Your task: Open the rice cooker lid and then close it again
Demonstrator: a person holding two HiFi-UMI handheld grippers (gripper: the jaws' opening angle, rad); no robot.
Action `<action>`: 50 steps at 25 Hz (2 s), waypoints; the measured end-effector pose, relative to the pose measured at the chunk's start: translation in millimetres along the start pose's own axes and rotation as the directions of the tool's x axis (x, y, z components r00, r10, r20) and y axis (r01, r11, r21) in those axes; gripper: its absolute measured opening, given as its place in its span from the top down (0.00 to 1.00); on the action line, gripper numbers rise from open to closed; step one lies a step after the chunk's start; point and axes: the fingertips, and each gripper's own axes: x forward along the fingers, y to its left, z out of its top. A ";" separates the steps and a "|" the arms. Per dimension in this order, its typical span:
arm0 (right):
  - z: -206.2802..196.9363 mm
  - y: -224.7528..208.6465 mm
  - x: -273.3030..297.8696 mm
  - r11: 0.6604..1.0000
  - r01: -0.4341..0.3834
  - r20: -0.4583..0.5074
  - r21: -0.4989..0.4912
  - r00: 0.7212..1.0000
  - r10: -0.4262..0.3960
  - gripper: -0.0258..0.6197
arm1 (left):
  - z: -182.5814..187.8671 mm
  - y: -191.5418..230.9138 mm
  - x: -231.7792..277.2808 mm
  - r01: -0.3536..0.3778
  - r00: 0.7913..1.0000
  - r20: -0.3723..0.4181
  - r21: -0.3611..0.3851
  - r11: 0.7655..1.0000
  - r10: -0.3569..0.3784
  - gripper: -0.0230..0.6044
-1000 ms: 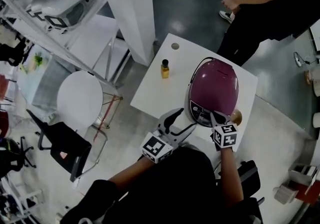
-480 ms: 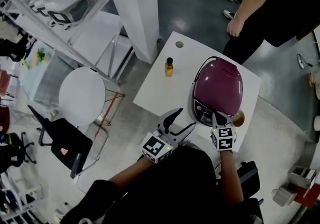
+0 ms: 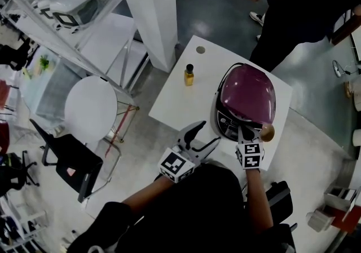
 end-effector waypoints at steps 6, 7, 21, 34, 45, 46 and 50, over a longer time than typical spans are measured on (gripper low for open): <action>-0.3 1.2 3.0 1.000 0.012 -0.010 -0.024 1.000 -0.012 0.96 | -5.4 -1.2 1.5 0.006 1.000 -0.020 0.012 1.000 -0.006 0.54; -0.7 0.9 3.1 0.999 0.013 -0.013 -0.037 1.000 -0.014 0.96 | -6.5 -2.8 0.7 0.010 1.000 -0.018 0.012 1.000 -0.010 0.54; -1.6 5.0 1.8 0.998 0.007 -0.018 -0.059 1.000 -0.008 0.96 | -4.1 -11.5 -1.2 0.022 1.000 -0.021 0.002 1.000 -0.022 0.54; 1.2 -0.2 6.3 0.991 -0.121 -0.008 0.057 0.993 0.122 0.96 | 37.3 25.0 67.8 -0.011 1.000 0.030 0.052 0.999 0.010 0.54; -0.3 -2.0 5.0 0.964 -0.256 0.014 0.072 0.967 0.255 0.96 | 105.7 54.7 165.5 0.073 0.997 -0.023 0.116 0.991 -0.071 0.54; 0.5 -2.3 4.4 0.960 -0.267 0.025 0.088 0.964 0.266 0.96 | 112.1 57.9 173.1 0.076 0.997 -0.022 0.124 0.989 -0.074 0.54; 9.6 -8.7 0.3 0.949 -0.293 0.092 0.116 0.955 0.284 0.96 | 138.5 66.7 204.2 0.092 0.996 -0.014 0.155 0.984 -0.091 0.54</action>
